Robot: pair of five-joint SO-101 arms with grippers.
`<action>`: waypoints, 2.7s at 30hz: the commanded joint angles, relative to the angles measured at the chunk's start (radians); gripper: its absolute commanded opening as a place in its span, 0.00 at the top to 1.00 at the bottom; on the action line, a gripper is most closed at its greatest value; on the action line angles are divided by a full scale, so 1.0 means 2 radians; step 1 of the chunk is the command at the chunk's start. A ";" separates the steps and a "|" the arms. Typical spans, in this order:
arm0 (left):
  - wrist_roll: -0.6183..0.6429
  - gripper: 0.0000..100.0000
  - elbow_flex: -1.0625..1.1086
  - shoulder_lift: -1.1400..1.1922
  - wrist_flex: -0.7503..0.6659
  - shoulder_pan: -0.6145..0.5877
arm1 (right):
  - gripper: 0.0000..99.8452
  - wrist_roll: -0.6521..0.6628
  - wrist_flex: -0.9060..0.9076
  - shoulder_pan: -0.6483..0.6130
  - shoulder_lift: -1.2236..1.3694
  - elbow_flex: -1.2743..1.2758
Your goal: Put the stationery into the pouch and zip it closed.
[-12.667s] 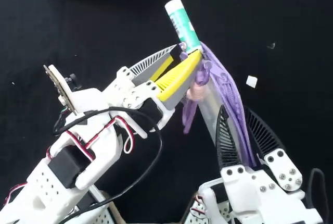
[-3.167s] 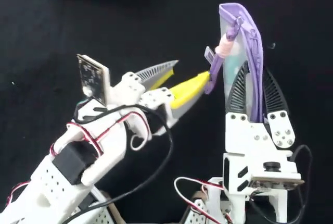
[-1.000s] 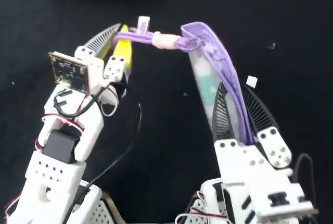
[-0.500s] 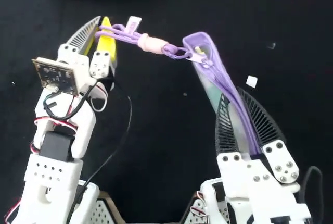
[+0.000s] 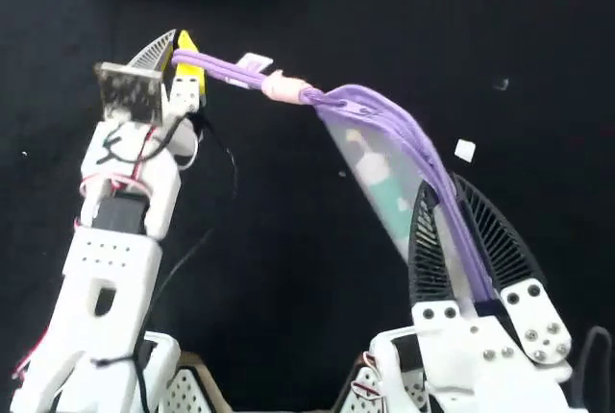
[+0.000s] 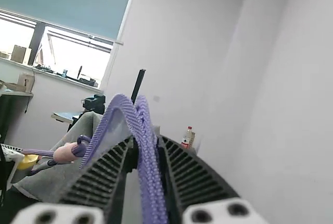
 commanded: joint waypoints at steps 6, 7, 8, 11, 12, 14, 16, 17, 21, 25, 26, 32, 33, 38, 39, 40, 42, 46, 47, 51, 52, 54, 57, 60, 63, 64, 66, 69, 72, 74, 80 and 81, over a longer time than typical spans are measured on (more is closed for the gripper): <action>-0.005 0.97 -0.060 0.124 -0.054 -0.065 | 0.99 0.003 -0.010 0.001 -0.036 -0.048; -0.005 0.97 -0.060 0.133 -0.064 -0.069 | 0.99 0.003 -0.010 0.001 -0.036 -0.048; -0.006 0.97 -0.060 0.140 -0.071 -0.076 | 0.99 0.003 -0.010 0.001 -0.036 -0.048; -0.008 0.97 -0.060 0.153 -0.087 -0.094 | 0.99 0.004 -0.010 0.001 -0.036 -0.048; -0.008 0.97 -0.060 0.155 -0.089 -0.100 | 0.99 0.004 -0.009 0.001 -0.036 -0.047; -0.008 0.97 -0.060 0.155 -0.090 -0.108 | 0.99 0.004 -0.007 0.001 -0.036 -0.045; -0.008 0.97 -0.060 0.155 -0.090 -0.114 | 0.99 0.004 -0.007 0.001 -0.036 -0.045; -0.008 0.97 -0.060 0.155 -0.090 -0.115 | 0.99 0.003 -0.007 0.001 -0.036 -0.045; -0.007 0.97 -0.060 0.155 -0.087 -0.115 | 0.99 0.003 -0.006 0.001 -0.036 -0.045; -0.008 0.97 -0.056 0.155 -0.087 -0.115 | 0.99 0.003 -0.006 0.001 -0.035 -0.033; -0.008 0.97 -0.056 0.155 -0.087 -0.115 | 0.99 0.003 -0.006 0.001 -0.035 -0.023; -0.008 0.97 -0.040 0.155 -0.084 -0.119 | 0.99 0.003 -0.027 0.001 -0.035 0.074; -0.008 0.97 -0.036 0.155 -0.084 -0.119 | 0.99 0.002 -0.032 -0.001 -0.035 0.089; -0.008 0.97 -0.013 0.155 -0.084 -0.118 | 0.98 -0.044 -0.069 -0.001 -0.035 0.172; -0.008 0.97 -0.008 0.155 -0.084 -0.117 | 0.98 -0.043 -0.078 -0.001 -0.035 0.187; -0.008 0.97 -0.004 0.155 -0.084 -0.117 | 0.98 -0.043 -0.085 -0.001 -0.035 0.202; -0.008 0.97 0.004 0.155 -0.084 -0.117 | 0.98 -0.043 -0.099 -0.002 -0.035 0.237; -0.008 0.97 0.020 0.155 -0.084 -0.116 | 0.98 -0.047 -0.136 -0.002 -0.035 0.317; -0.008 0.97 0.023 0.155 -0.084 -0.116 | 0.98 -0.047 -0.149 -0.002 -0.035 0.336; -0.007 0.97 0.033 0.155 -0.081 -0.119 | 0.98 -0.048 -0.180 -0.002 -0.035 0.392; -0.008 0.97 0.031 0.155 -0.072 -0.119 | 0.98 -0.048 -0.184 -0.002 -0.035 0.405; -0.008 0.97 0.020 0.155 -0.046 -0.120 | 0.98 -0.048 -0.198 -0.002 -0.035 0.433; -0.008 0.97 0.003 0.155 -0.005 -0.120 | 0.98 -0.048 -0.226 -0.001 -0.035 0.465; -0.008 0.97 -0.013 0.153 0.029 -0.120 | 0.98 -0.048 -0.232 -0.006 -0.035 0.483; -0.008 0.97 -0.020 0.149 0.059 -0.121 | 0.98 -0.048 -0.232 -0.019 -0.035 0.496; -0.008 0.97 -0.024 0.149 0.071 -0.122 | 0.98 -0.048 -0.232 -0.023 -0.035 0.499; -0.007 0.97 -0.036 0.149 0.099 -0.122 | 0.96 -0.052 -0.232 -0.025 -0.035 0.501; -0.005 0.97 -0.056 0.149 0.142 -0.122 | 0.92 -0.080 -0.229 -0.005 -0.034 0.498; -0.005 0.97 -0.076 0.149 0.180 -0.119 | 0.92 -0.085 -0.222 0.028 -0.034 0.499; 0.001 0.97 -0.082 0.149 0.196 -0.116 | 0.92 -0.086 -0.199 0.041 -0.034 0.494; 0.061 0.97 -0.081 0.149 0.208 -0.116 | 0.92 -0.084 -0.094 0.054 -0.034 0.444; 0.063 0.97 -0.079 0.149 0.209 -0.116 | 0.92 -0.086 -0.075 0.054 -0.034 0.430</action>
